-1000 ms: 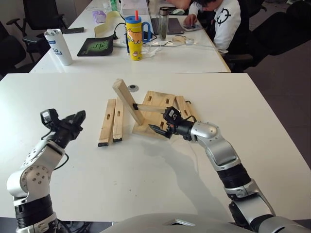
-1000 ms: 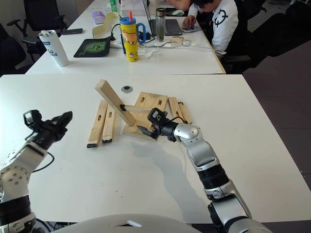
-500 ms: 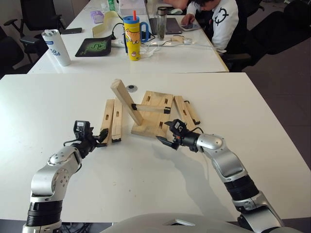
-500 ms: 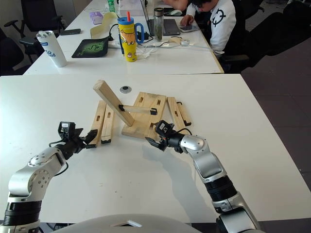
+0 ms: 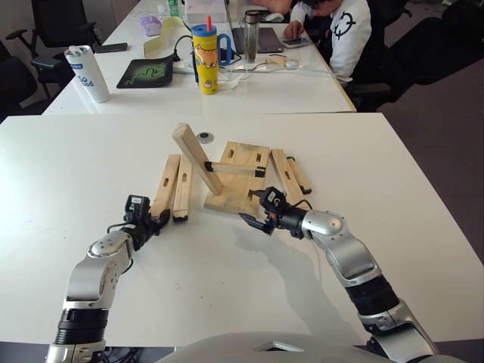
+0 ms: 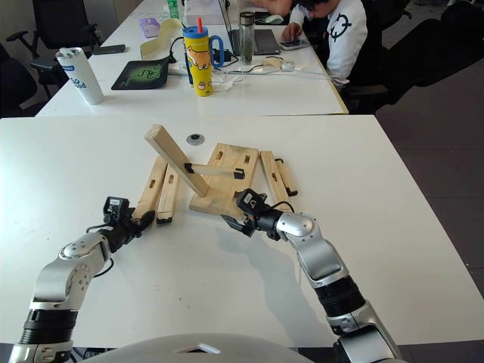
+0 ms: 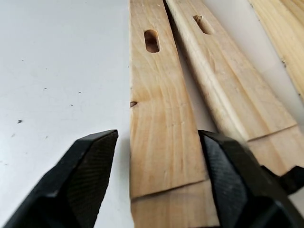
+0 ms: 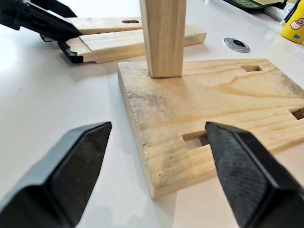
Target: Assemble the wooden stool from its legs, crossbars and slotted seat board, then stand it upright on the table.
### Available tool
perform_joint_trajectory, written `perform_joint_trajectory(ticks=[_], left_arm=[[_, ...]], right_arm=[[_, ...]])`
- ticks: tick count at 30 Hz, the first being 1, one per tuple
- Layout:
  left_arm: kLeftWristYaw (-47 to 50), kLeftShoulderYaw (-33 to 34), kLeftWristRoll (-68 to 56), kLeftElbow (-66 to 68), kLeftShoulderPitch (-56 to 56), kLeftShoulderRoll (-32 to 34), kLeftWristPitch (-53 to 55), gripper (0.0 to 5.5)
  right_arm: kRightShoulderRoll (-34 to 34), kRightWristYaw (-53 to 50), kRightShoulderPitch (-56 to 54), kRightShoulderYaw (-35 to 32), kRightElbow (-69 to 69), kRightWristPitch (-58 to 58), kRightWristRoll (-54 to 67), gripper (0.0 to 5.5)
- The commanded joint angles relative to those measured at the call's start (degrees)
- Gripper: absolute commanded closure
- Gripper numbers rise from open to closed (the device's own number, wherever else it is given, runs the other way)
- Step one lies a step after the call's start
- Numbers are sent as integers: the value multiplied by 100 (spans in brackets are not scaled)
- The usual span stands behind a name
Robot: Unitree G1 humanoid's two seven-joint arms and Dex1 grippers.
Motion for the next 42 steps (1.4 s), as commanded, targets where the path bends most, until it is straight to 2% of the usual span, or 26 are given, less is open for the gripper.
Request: perform_joint_trajectory(ticks=[1,4,7,11,14,18,21,23,25,27,29,31,34,38,42], left_arm=[[-112,-35,129,-59,-37,-1,-49,317],[-183,-22,179,-36,-70,-8,-110,346],[-241,-14,221,-32,-57,-34,-204,346],[-146,188,264,51,-179,-104,-419,346],[172,434,434,217,-441,-186,-837,346],[376,576,575,53,-678,-354,-1438,346],[230,436,511,-583,-835,-527,-1958,346],[84,288,415,-1033,-994,-620,-2146,346],[30,246,394,-1211,-1062,-668,-2210,346],[-83,134,334,-1581,-1383,-611,-2144,346],[-196,-2,320,-1840,-1654,-561,-2096,346],[-250,-108,391,-1941,-1751,-529,-2068,346],[-412,-319,523,-2103,-1809,-466,-2126,346],[-506,-397,470,-2370,-1844,-485,-2085,346],[-601,-435,433,-2466,-1791,-491,-2056,346]], right_arm=[[-40,-14,36,-11,-127,67,46,184],[-145,86,-24,-116,-149,100,119,184],[-352,366,-134,-315,-88,201,339,184],[-1005,1127,-337,-520,119,265,612,184],[-1436,1438,-699,-705,663,66,588,184],[-1517,1242,-1441,-1064,1591,-114,546,184],[-1296,674,-2482,-1650,2611,-167,718,184],[-899,309,-3085,-2273,2812,317,1345,184],[-729,170,-3345,-2537,2892,579,1658,184],[-150,-227,-3974,-3481,2508,2283,3315,184],[254,-624,-4381,-4019,2287,3436,4368,184],[462,-996,-4500,-4151,2222,3870,4702,184],[1043,-2051,-4793,-4810,2499,4520,5516,184],[1602,-3346,-4972,-5503,2674,4709,6390,184],[1701,-3904,-5119,-5848,2820,4412,6933,184]])
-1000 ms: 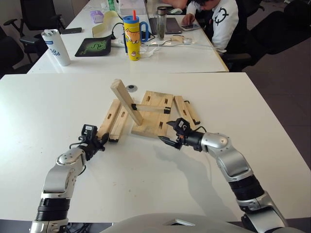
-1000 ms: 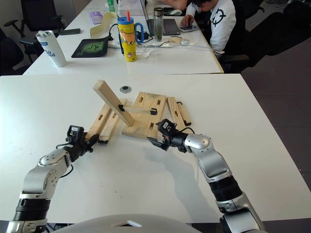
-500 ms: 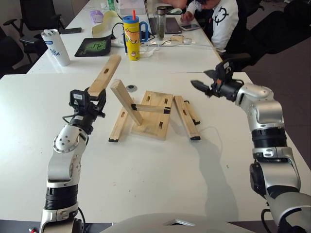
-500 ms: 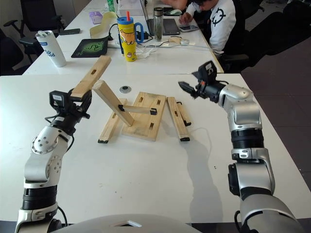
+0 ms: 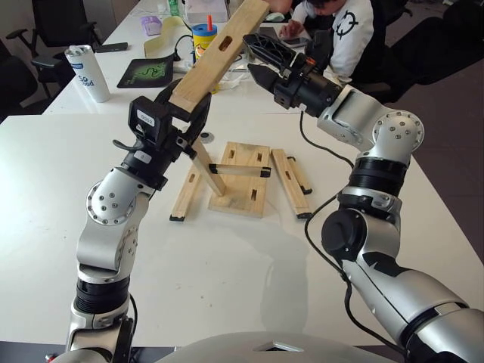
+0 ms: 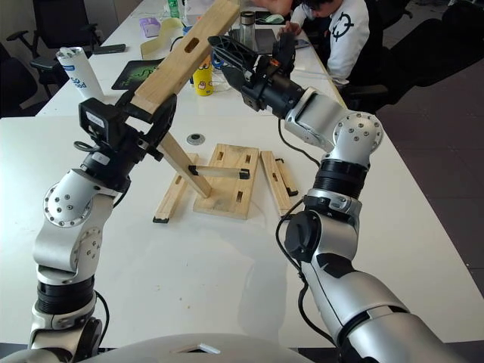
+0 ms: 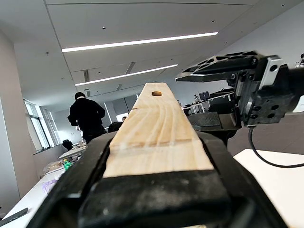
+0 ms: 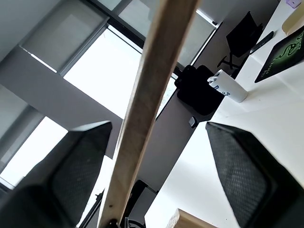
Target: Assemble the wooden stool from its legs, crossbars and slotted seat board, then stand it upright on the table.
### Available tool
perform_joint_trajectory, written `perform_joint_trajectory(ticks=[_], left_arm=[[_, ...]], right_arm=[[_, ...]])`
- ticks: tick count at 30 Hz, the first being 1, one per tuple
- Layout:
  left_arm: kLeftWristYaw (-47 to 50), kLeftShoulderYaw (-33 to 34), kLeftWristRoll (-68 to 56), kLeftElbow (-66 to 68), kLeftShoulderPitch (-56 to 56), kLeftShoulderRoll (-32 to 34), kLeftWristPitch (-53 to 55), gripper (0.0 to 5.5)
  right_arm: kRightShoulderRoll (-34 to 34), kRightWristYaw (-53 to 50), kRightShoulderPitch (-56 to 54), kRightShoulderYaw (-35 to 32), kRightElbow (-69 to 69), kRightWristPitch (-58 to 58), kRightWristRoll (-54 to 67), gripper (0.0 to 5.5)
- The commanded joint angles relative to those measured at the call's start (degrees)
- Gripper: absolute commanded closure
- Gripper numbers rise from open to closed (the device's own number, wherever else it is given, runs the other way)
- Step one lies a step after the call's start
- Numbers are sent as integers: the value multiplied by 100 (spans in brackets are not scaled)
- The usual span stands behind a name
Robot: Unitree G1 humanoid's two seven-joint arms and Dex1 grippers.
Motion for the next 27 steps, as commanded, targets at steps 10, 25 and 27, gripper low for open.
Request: perform_joint_trajectory(ticks=[10,25,27], left_arm=[[-360,-248,-90,-235,142,100,158,346],[-559,-415,-69,-228,160,218,343,346],[-602,-456,-73,-239,164,245,358,346]], right_arm=[[-279,-575,-607,-344,555,-1088,1016,227],[-487,-161,-420,333,313,-1097,980,446],[-489,-101,-344,448,209,-1074,951,446]])
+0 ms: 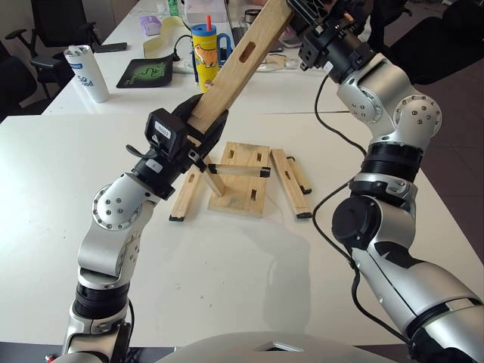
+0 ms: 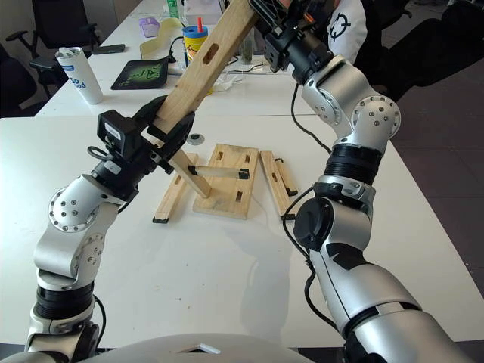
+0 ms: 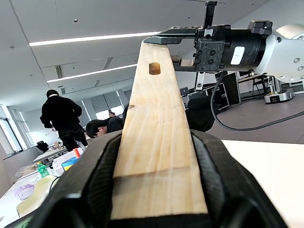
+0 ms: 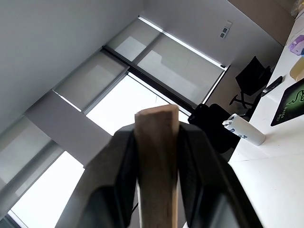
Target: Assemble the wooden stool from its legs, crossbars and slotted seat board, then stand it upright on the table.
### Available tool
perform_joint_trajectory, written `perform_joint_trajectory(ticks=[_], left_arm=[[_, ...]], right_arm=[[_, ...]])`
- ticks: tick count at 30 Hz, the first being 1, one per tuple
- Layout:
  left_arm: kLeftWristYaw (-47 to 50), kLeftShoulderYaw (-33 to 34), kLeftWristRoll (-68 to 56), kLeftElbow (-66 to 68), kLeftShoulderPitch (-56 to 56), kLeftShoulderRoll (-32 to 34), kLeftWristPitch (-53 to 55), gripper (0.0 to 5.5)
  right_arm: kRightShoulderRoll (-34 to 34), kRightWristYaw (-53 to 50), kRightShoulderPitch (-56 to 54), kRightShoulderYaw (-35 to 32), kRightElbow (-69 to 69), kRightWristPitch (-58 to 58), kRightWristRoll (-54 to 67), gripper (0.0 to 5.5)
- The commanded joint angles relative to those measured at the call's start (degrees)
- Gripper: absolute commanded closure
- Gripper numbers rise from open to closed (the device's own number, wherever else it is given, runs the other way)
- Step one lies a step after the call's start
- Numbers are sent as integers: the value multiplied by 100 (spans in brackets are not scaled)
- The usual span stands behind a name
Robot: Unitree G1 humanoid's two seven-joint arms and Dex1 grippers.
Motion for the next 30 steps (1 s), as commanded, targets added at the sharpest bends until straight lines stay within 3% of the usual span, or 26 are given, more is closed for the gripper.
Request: perform_joint_trajectory(ticks=[1,8,12,21,25,30], left_arm=[[-206,-180,17,-72,34,136,101,346],[-204,-144,-54,-24,17,172,154,346],[-147,37,-328,-97,-46,73,332,266],[16,1349,-1806,-206,-138,221,1050,262],[-209,1529,-1539,111,296,642,994,262],[88,1524,-1893,66,351,575,1626,262]], right_arm=[[31,167,115,336,-270,131,-10,446],[-143,335,274,529,-372,-5,-118,446],[-302,365,266,447,-254,-459,-314,446],[-866,326,366,353,142,-1858,-1485,446],[-804,170,845,591,-207,-2152,-2051,446],[-574,32,1515,862,-941,-2154,-2353,446]])
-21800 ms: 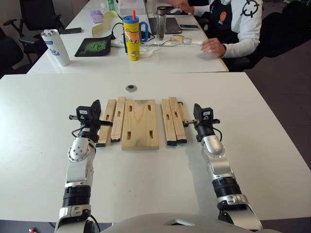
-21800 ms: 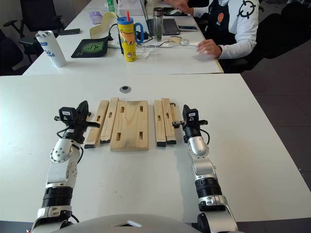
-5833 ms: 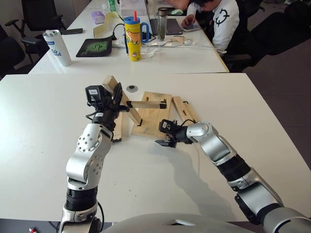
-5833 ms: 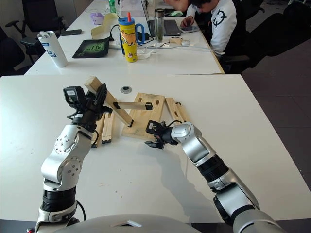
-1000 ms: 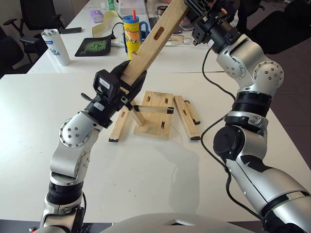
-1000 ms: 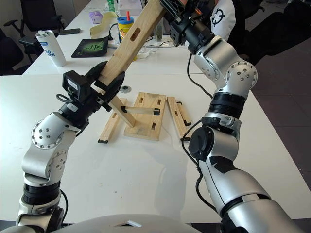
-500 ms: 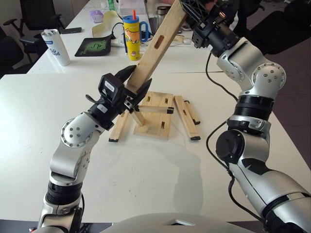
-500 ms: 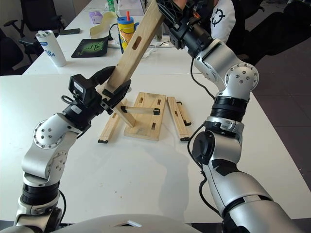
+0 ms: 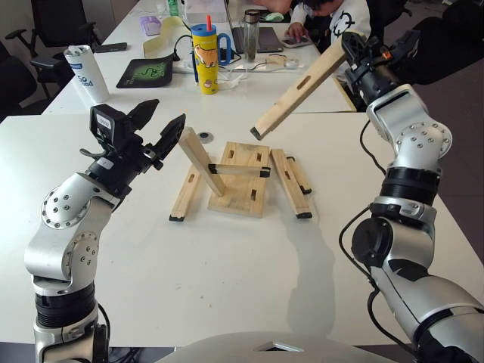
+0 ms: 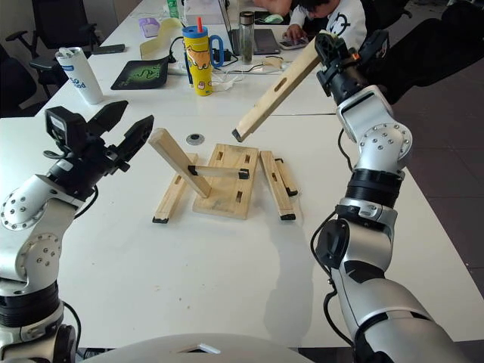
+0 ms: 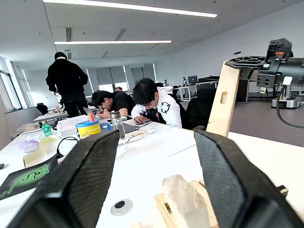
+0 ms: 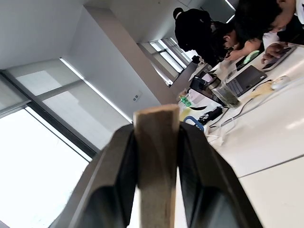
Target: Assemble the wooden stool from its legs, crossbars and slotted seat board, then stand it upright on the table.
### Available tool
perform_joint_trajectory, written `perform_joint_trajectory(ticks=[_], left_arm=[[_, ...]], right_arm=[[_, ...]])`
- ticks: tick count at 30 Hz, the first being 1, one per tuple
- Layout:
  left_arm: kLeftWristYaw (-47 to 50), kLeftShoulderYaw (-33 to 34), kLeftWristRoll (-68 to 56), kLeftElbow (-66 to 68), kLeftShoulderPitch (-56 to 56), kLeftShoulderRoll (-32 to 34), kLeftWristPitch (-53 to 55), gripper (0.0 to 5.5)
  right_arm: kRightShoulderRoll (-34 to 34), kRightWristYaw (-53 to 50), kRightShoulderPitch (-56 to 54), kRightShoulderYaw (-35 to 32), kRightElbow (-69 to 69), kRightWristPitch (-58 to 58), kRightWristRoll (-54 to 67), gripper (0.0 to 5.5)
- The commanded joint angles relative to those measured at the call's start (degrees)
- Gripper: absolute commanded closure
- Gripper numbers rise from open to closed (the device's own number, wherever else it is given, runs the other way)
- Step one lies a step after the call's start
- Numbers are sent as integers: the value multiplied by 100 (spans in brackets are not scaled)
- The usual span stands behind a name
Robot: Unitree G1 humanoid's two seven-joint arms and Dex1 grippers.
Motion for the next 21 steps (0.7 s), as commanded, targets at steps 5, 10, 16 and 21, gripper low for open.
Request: perform_joint_trajectory(ticks=[5,10,16,21], left_arm=[[653,-101,-607,-136,-5,-360,908,262],[906,-329,-494,-58,154,-560,1014,262],[888,-475,-698,196,163,-955,913,262],[194,-565,-879,658,163,-786,878,262]], right_arm=[[280,-238,317,107,-570,40,-12,446],[286,-306,355,119,-618,67,-23,446],[300,-314,358,151,-621,78,-32,446],[288,-273,339,175,-571,49,-75,446]])
